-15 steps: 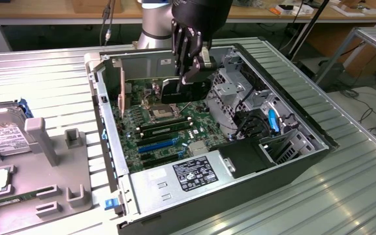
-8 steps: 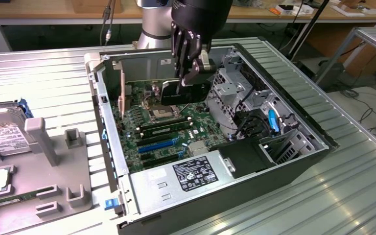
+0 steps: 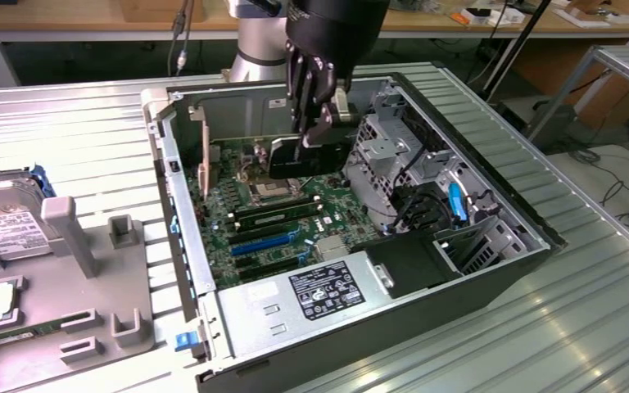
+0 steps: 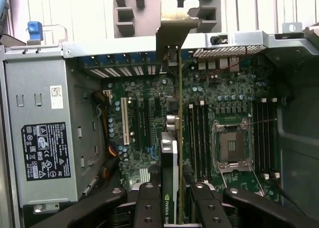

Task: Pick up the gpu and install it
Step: 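Insert the gpu into the slot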

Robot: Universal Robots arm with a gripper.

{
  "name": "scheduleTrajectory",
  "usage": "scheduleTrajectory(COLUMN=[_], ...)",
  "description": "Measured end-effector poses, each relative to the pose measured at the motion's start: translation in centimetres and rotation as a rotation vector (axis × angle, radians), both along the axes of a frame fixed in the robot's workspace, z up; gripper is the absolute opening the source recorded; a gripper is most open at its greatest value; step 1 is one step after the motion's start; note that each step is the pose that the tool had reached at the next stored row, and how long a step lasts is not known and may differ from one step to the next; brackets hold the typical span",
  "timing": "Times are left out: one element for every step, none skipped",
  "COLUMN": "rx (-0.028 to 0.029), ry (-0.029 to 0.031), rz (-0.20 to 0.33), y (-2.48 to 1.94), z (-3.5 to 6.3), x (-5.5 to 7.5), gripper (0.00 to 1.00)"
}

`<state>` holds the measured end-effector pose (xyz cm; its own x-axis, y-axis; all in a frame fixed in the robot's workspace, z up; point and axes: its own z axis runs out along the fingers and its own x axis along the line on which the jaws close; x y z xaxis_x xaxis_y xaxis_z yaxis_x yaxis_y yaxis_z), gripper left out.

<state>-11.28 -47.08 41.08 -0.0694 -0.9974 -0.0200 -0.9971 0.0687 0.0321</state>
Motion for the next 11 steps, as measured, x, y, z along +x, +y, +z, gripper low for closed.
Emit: scheduleTrajectory(rx=[0.0001,0.0000,0.0000,0.0000,0.0000,0.0000,0.0000,0.0000,0.0000,-0.0001,-0.0001], ry=[-0.0001,0.0000,0.0000,0.0000,0.0000,0.0000,0.0000,0.0000,0.0000,0.0000,0.0001], rz=[0.000,0.000,0.000,0.000,0.000,0.000,0.000,0.000,0.000,0.000,0.000], y=[0.00,0.00,0.00,0.00,0.00,0.00,0.00,0.00,0.00,0.00,0.00], z=[-0.11,-0.19,-0.26,-0.33,-0.39,-0.45,-0.51,-0.56,-0.60,-0.61,-0.62], x=[0.00,0.00,0.00,0.00,0.00,0.00,0.00,0.00,0.00,0.00,0.00], gripper=[0.27,0.27,0.27,0.27,0.27,0.27,0.27,0.27,0.27,0.27,0.27])
